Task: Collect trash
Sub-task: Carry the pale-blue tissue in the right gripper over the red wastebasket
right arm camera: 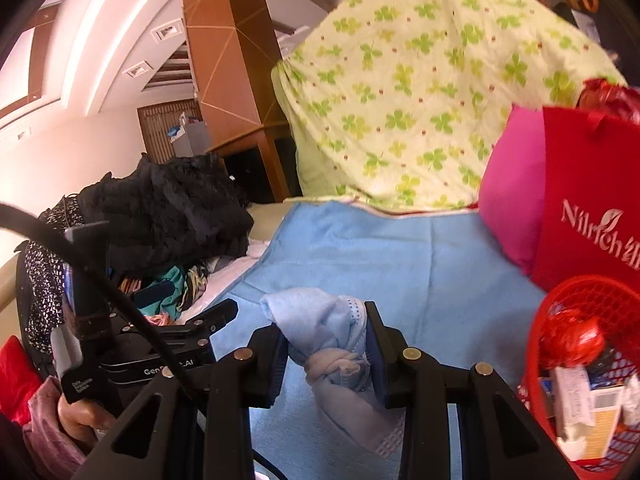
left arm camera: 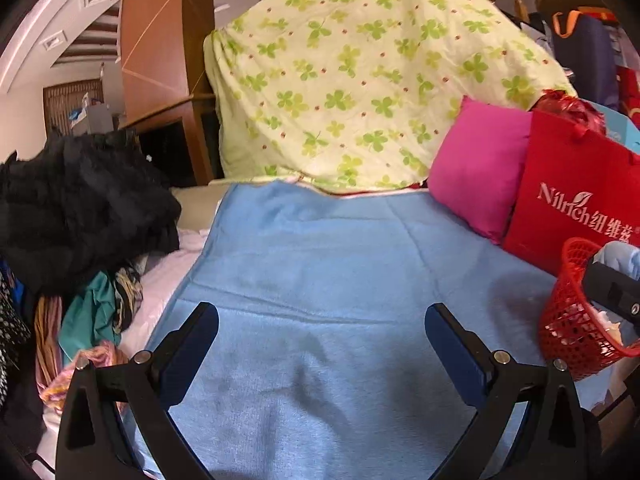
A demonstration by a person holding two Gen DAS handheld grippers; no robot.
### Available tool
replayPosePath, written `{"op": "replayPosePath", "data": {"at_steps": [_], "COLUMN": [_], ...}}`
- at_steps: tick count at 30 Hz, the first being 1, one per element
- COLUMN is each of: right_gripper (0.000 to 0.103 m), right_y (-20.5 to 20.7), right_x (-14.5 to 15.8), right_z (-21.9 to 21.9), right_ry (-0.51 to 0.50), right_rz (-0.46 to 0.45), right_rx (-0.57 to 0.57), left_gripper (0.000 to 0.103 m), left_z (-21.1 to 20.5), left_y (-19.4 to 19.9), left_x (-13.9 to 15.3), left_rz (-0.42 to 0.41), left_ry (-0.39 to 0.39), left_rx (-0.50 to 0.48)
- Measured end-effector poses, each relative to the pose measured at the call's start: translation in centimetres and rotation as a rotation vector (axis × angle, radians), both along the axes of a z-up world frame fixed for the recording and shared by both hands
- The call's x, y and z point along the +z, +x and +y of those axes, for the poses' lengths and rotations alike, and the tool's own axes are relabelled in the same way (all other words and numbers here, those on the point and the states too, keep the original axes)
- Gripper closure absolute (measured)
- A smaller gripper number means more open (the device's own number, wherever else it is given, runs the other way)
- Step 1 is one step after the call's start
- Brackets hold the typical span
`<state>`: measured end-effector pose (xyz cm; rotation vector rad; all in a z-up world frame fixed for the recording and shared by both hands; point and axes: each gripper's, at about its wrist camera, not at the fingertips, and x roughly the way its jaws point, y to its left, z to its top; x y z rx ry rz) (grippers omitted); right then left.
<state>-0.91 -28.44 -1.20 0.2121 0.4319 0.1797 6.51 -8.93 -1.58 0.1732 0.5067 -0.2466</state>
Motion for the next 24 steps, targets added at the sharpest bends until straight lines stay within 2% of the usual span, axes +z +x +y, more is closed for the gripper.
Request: {"op": "replayPosePath", "data": {"at_steps": [12,24], "right_gripper": [0.066,0.066], "right_y": [-3.7,-5.3], "right_x": [2.6,2.1], "right_z": [-0.9,-3.9], "right_ry": [0.005,0.048], "right_rz": [-0.093,-0.103], "right_rx": [-0.004,-0.04], "left_gripper": [0.0,0.0], "left_z": [-2.9,-5.7], "left_y": [-3.7,-4.5], "left_x": [3.7,3.8], "left_rz": [-0.089,-0.088], "left_ry": [0.044,0.11], "left_rx": [-0.066,-0.104]}}
